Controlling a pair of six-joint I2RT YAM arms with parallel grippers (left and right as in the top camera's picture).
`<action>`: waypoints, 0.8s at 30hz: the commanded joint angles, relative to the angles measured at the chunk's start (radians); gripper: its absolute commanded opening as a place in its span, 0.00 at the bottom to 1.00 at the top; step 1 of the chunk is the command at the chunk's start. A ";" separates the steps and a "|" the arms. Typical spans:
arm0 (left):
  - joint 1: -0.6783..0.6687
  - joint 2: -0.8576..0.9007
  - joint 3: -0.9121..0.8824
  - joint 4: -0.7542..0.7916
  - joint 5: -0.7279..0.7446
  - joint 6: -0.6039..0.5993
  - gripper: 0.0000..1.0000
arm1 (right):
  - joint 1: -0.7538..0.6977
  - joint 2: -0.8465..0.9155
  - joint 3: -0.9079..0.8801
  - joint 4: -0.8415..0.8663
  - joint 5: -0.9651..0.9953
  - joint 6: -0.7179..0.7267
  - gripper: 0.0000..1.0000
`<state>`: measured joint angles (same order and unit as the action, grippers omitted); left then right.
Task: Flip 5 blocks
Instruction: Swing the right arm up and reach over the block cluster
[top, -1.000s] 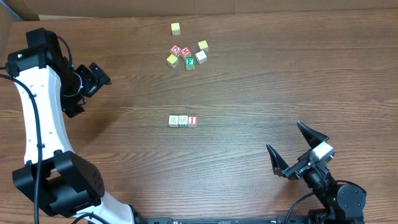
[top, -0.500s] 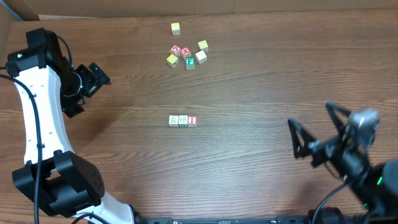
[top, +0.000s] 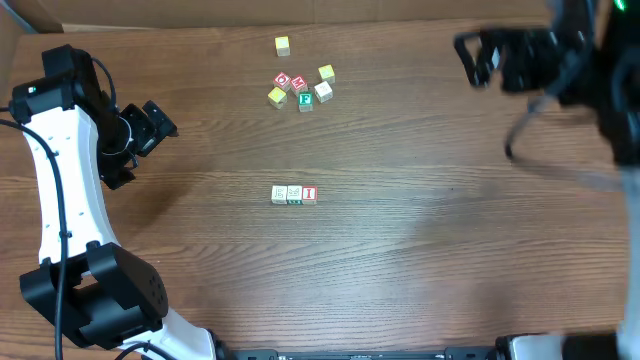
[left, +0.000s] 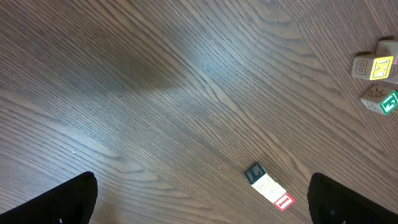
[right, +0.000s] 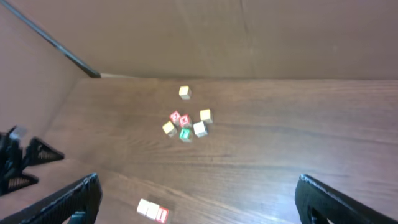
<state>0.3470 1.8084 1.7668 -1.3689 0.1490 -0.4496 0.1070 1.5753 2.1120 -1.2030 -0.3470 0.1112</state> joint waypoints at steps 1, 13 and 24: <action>-0.001 -0.013 0.018 -0.002 -0.001 0.000 1.00 | 0.036 0.164 0.125 -0.003 -0.016 0.030 1.00; -0.001 -0.013 0.018 -0.002 -0.001 0.000 1.00 | 0.262 0.585 0.133 0.295 0.136 0.050 1.00; -0.001 -0.013 0.018 -0.002 -0.001 0.000 1.00 | 0.355 0.833 0.133 0.499 0.183 0.050 0.76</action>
<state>0.3470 1.8084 1.7668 -1.3693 0.1497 -0.4496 0.4709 2.3722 2.2227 -0.7181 -0.2096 0.1501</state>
